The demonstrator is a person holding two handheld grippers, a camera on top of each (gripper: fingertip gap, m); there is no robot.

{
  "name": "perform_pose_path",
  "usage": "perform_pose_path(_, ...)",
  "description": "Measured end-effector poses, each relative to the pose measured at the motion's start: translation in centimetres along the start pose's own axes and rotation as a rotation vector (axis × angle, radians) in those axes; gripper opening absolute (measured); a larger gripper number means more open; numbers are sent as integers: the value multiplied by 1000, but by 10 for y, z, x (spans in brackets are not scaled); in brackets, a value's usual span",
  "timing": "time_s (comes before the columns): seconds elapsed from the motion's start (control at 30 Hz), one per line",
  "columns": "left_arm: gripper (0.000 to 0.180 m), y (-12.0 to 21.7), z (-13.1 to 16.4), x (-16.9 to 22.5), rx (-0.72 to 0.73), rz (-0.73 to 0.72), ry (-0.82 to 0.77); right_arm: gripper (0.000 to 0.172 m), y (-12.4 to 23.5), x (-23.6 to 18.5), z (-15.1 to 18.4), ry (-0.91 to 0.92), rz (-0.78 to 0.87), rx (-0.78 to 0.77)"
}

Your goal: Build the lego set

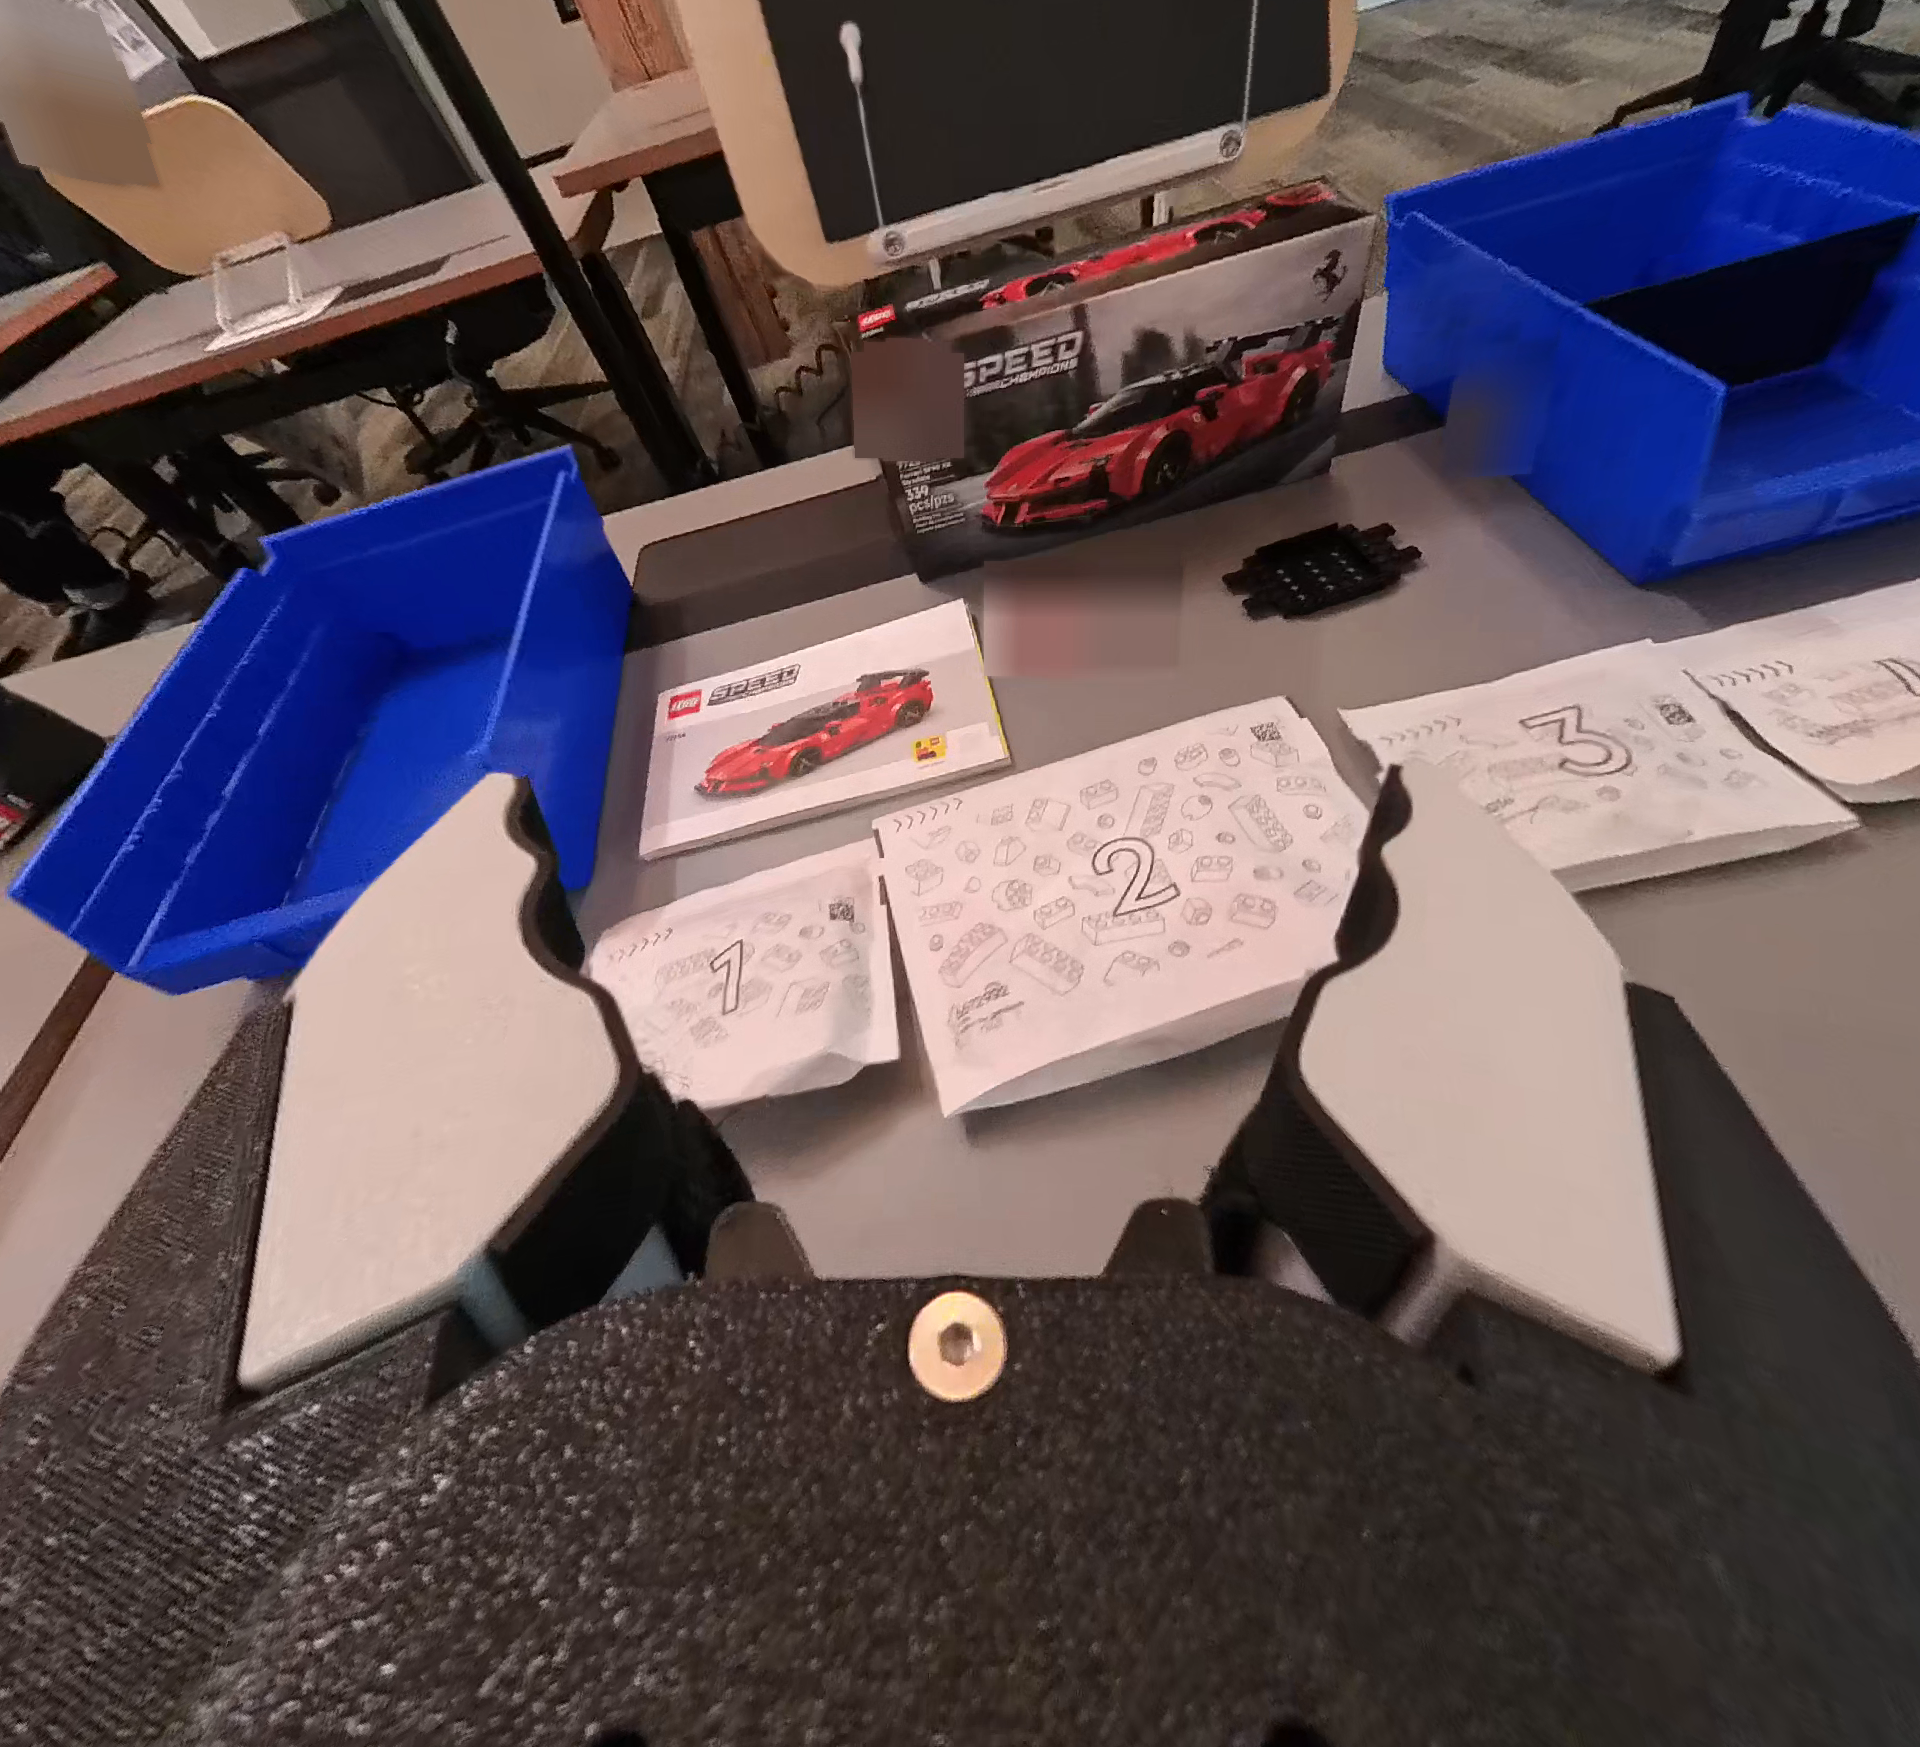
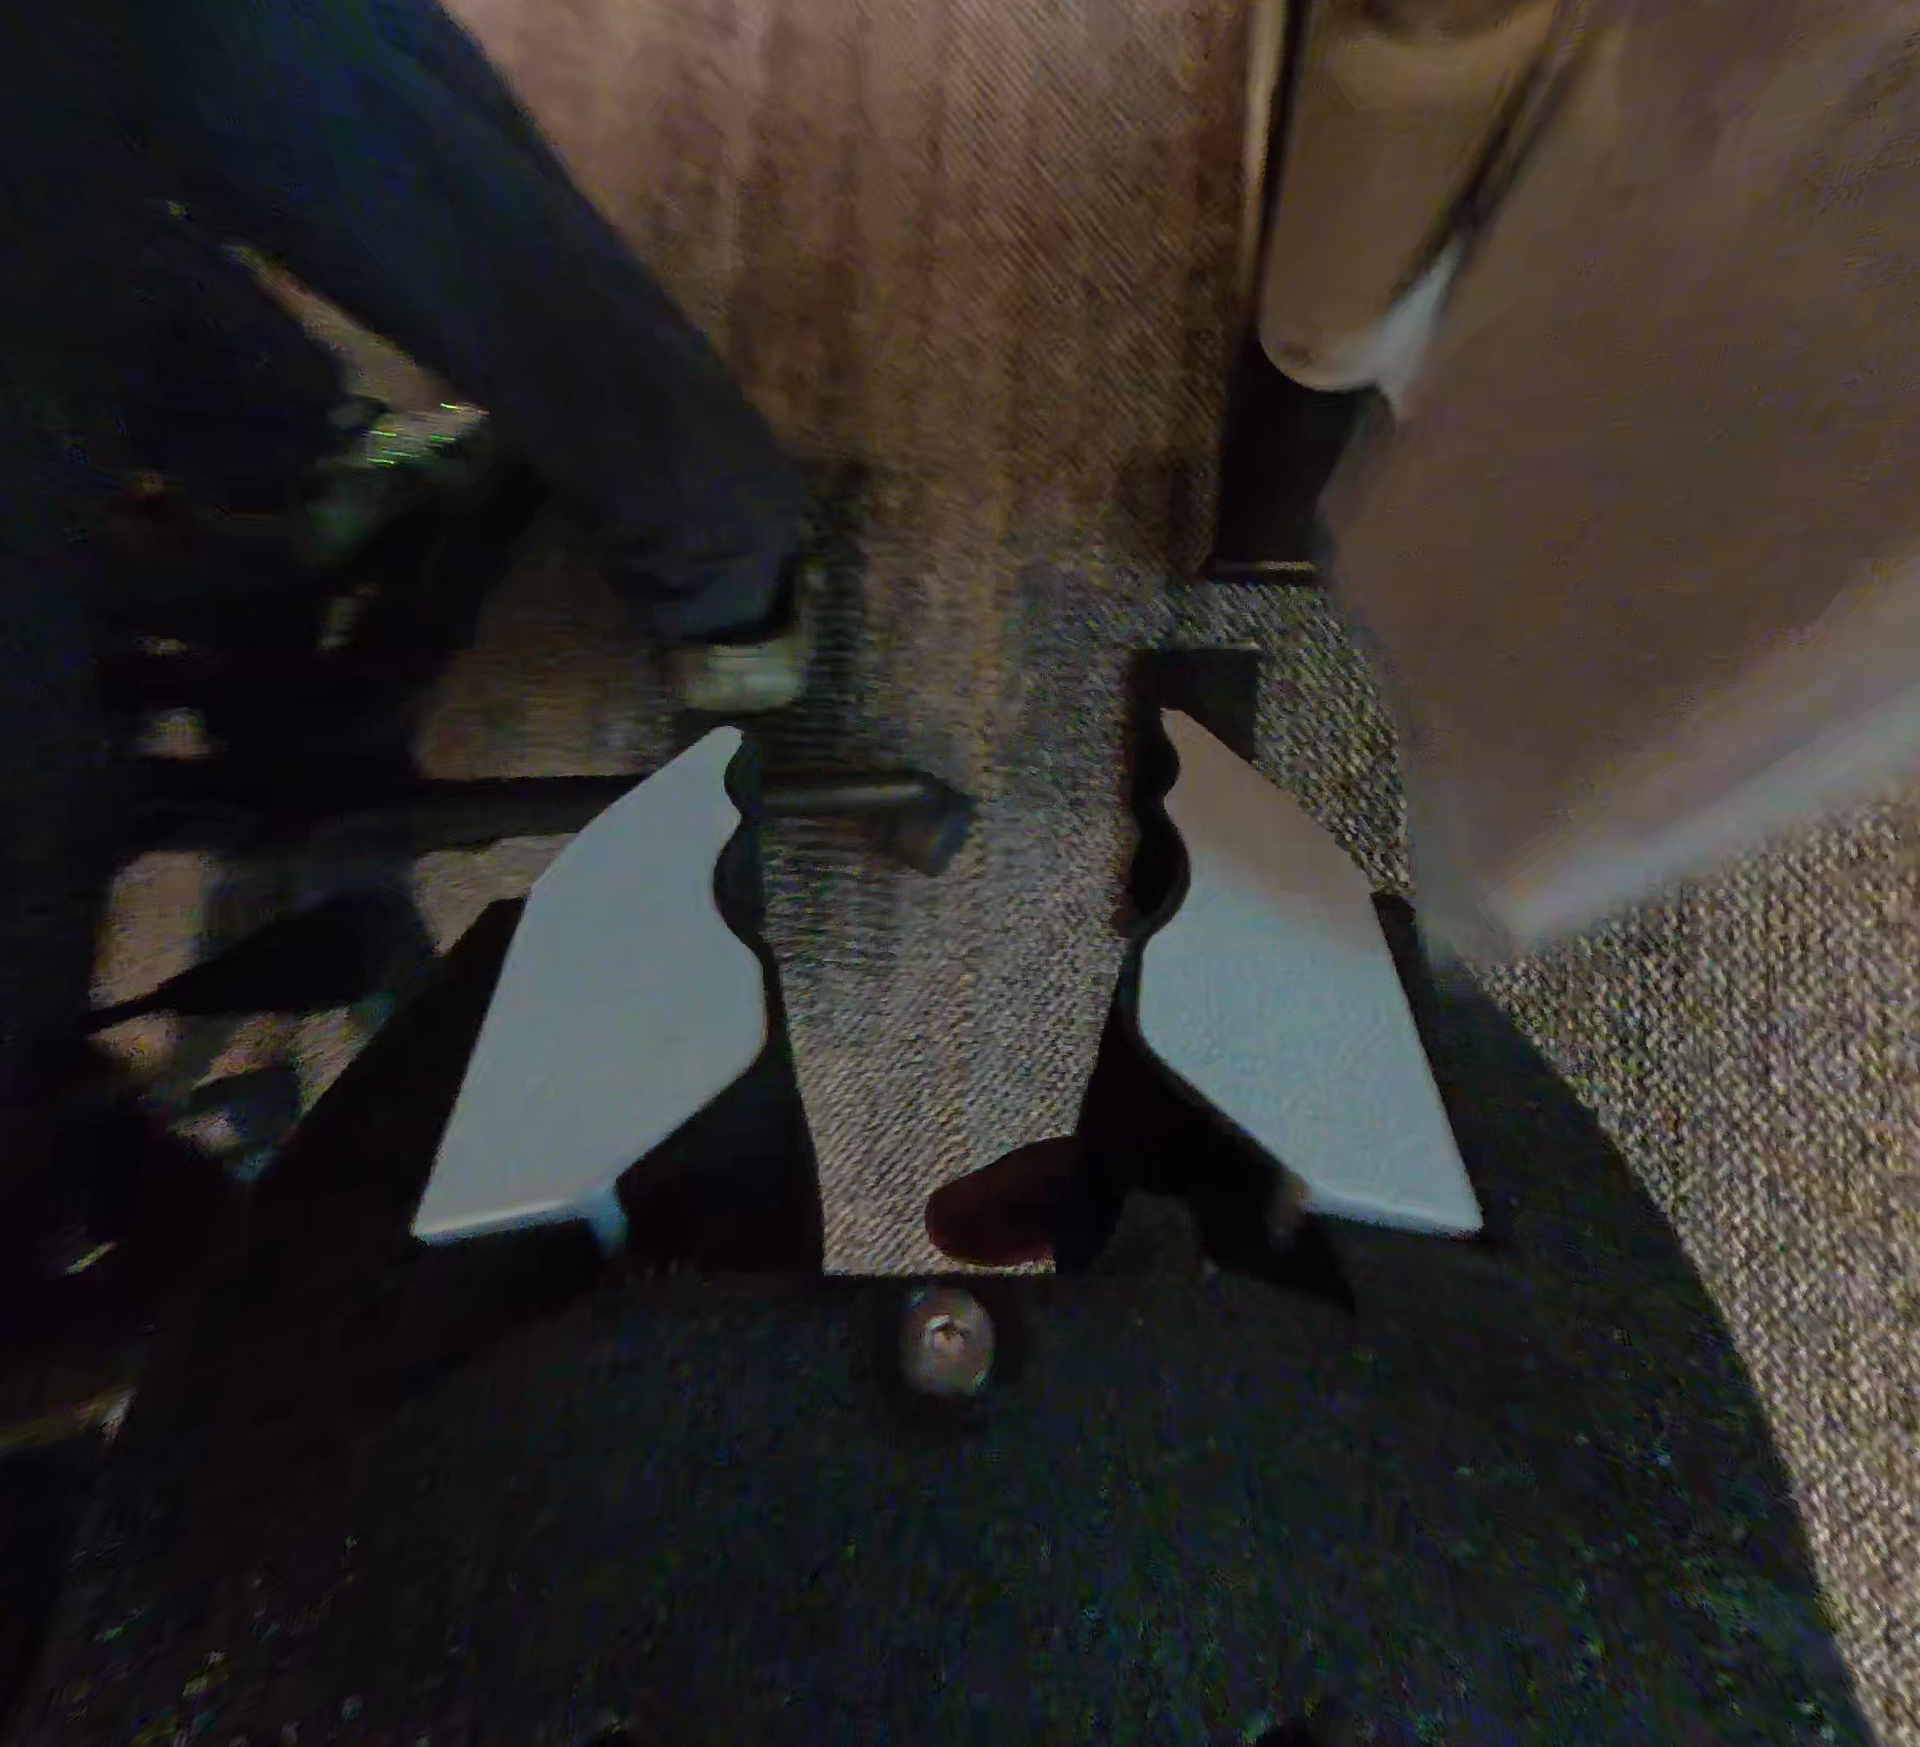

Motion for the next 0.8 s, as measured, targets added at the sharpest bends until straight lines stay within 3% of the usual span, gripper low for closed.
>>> perform_pose_path(0.17,143,11,11,-18,22,30,34,67,146,-44,-73,102,-139,258)
perform_pose_path(0.37,145,16,18,-39,94,76,76,112,329,-114,-251,259,-3,821)
perform_pose_path(0.47,145,19,19,-52,153,114,128,115,391,-173,-330,335,46,1110)
perform_pose_path(0.53,145,21,17,-66,185,135,181,114,405,-203,-373,341,95,1203)
perform_pose_path(0.6,145,25,14,-84,205,145,226,114,394,-228,-410,315,107,1193)
perform_pose_path(0.7,145,31,14,-110,227,110,231,137,348,-275,-448,285,-65,1027)
perform_pose_path(0.8,146,29,20,-123,192,110,250,142,299,-305,-479,308,-108,990)
Point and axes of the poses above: each gripper's, where its closed fingertips meet, y back along the fingers, z out of its underside, x = y × z across the jaws, the point moved 3 cm from there along y, back along the fingers, and after that the axes turned 12 degrees about z, right-handed, at the moved point
